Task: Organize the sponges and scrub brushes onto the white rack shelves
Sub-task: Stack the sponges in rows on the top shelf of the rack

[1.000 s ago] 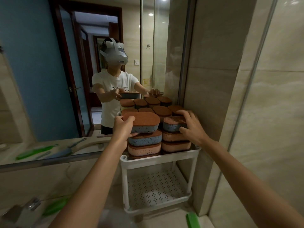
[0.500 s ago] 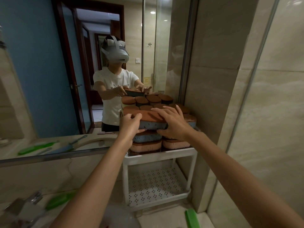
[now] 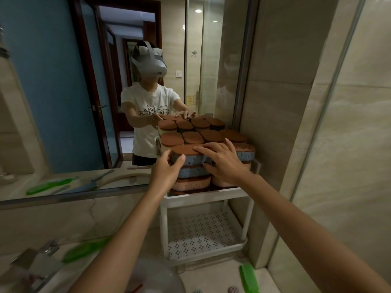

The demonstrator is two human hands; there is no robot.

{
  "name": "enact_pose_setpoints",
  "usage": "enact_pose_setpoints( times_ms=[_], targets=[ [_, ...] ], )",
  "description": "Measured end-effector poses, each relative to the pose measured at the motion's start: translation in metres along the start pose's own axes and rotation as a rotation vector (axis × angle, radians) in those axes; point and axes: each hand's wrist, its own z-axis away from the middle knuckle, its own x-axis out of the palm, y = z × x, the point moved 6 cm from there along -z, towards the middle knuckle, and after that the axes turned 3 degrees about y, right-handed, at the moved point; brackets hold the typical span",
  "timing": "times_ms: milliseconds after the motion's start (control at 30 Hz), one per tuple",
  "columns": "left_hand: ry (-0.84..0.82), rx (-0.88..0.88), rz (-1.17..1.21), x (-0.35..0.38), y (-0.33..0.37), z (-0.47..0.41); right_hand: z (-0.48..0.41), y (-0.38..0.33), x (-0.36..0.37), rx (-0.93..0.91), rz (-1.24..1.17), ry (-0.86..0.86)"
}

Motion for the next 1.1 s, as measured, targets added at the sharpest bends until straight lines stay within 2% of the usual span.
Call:
enact_pose_setpoints(
  times_ms=[233, 467, 567, 633, 700, 767, 833, 867, 967, 1100],
  targets=[
    [0.070, 0.092, -0.091, 0.003, -0.010, -0.001, 0.004, -0.002, 0.003, 0.004, -0.002, 0.107],
    [0.097, 0.106, -0.127, 0.006, -0.014, -0.002, 0.007, -0.003, 0.012, -0.007, 0.029, 0.167],
    [0.165, 0.122, -0.181, 0.003, -0.011, 0.003, 0.011, -0.001, 0.007, 0.006, -0.044, 0.211],
    [0.289, 0.235, -0.252, -0.001, 0.003, 0.011, 0.017, 0.010, -0.006, 0.102, -0.158, 0.307],
    [0.379, 0.448, -0.340, 0.001, 0.027, 0.022, 0.030, 0.031, -0.019, 0.266, -0.305, 0.460],
    [0.395, 0.666, -0.455, 0.018, 0.052, 0.030, 0.048, 0.053, -0.025, 0.450, -0.453, 0.579],
    [0.311, 0.789, -0.612, 0.044, 0.072, 0.028, 0.061, 0.070, -0.021, 0.604, -0.540, 0.575],
    [0.208, 0.781, -0.697, 0.058, 0.078, 0.025, 0.065, 0.074, -0.017, 0.658, -0.575, 0.541],
    [-0.076, 0.641, -0.942, 0.088, 0.079, 0.007, 0.069, 0.085, -0.004, 0.756, -0.730, 0.460],
    [-0.208, 0.582, -1.081, 0.101, 0.077, -0.011, 0.067, 0.094, 0.001, 0.794, -0.892, 0.423]
  ],
)
